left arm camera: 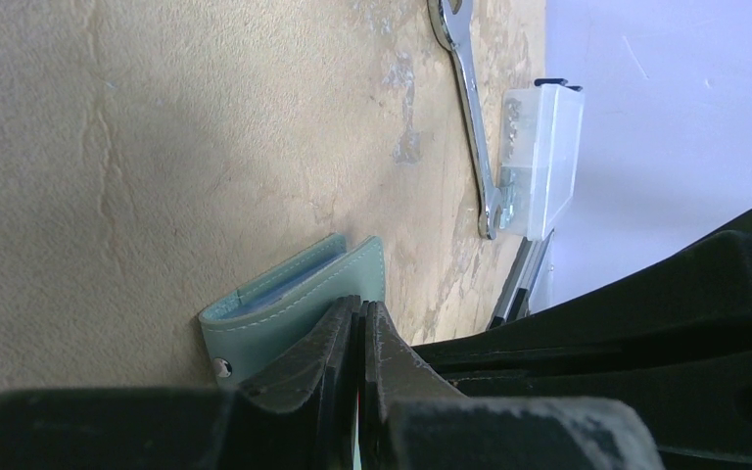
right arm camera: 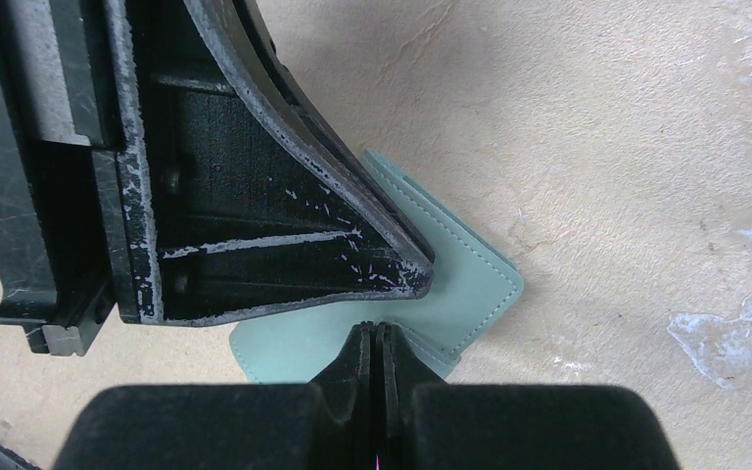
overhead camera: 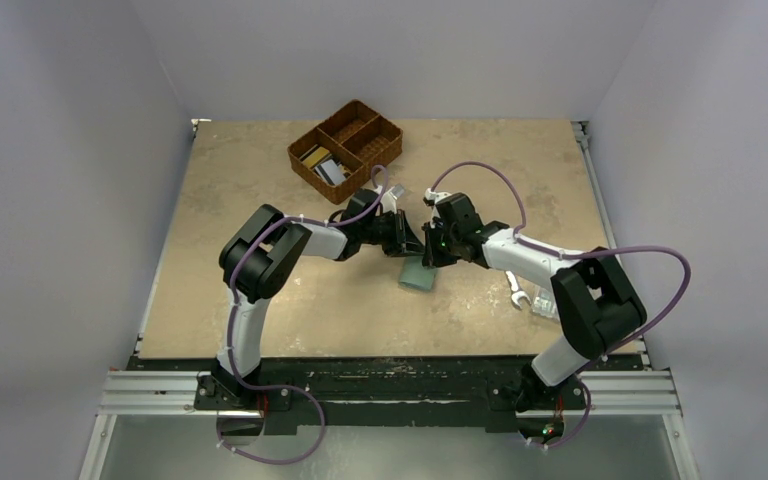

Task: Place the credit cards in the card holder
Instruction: Close the card holder at the center of the board.

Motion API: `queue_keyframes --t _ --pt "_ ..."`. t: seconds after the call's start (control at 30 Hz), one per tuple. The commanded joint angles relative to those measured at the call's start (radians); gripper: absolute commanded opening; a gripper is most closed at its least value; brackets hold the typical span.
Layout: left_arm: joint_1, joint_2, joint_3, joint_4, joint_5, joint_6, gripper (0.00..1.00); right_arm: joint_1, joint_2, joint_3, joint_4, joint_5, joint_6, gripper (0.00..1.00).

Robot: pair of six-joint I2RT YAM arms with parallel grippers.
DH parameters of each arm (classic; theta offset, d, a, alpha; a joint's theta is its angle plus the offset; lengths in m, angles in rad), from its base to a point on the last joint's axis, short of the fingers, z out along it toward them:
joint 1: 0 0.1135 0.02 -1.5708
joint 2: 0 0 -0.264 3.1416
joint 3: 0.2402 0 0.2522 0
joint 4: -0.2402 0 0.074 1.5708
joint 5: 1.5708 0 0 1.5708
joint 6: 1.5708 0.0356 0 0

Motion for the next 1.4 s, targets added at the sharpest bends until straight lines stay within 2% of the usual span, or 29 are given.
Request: queue_keyframes --t 0.0,0.2,0.53,0.77,0.9,1.0,1.27,1.37 --pt "-0.013 0.023 -0.048 -0.085 -0.066 0.039 0.00 0.042 0.056 -0.040 -0.037 -0.110 0.029 0.00" --pt "-0.013 0.011 -0.073 -0.053 -0.070 0.021 0.00 0.074 0.078 -0.068 -0.042 0.000 0.078 0.00" --pt "-0.011 0.009 -0.103 0.011 -0.060 -0.019 0.00 0.202 0.132 -0.153 -0.047 0.159 0.303 0.00" --pt "-0.010 -0.016 -0.094 0.014 -0.029 -0.019 0.00 0.201 0.023 -0.283 0.056 0.130 0.392 0.00" --pt "-0.004 -0.053 -0.073 0.012 -0.004 -0.027 0.00 0.198 -0.031 -0.428 0.299 0.070 0.499 0.00" --pt "0.007 -0.089 -0.071 0.006 0.004 -0.027 0.01 0.195 -0.041 -0.500 0.421 0.100 0.548 0.00" --pt "0.040 -0.225 -0.133 -0.014 0.017 -0.019 0.02 0.188 -0.084 -0.638 0.545 0.175 0.613 0.00" --pt "0.054 -0.281 -0.164 -0.032 0.019 -0.004 0.04 0.146 -0.047 -0.684 0.642 0.134 0.632 0.00"
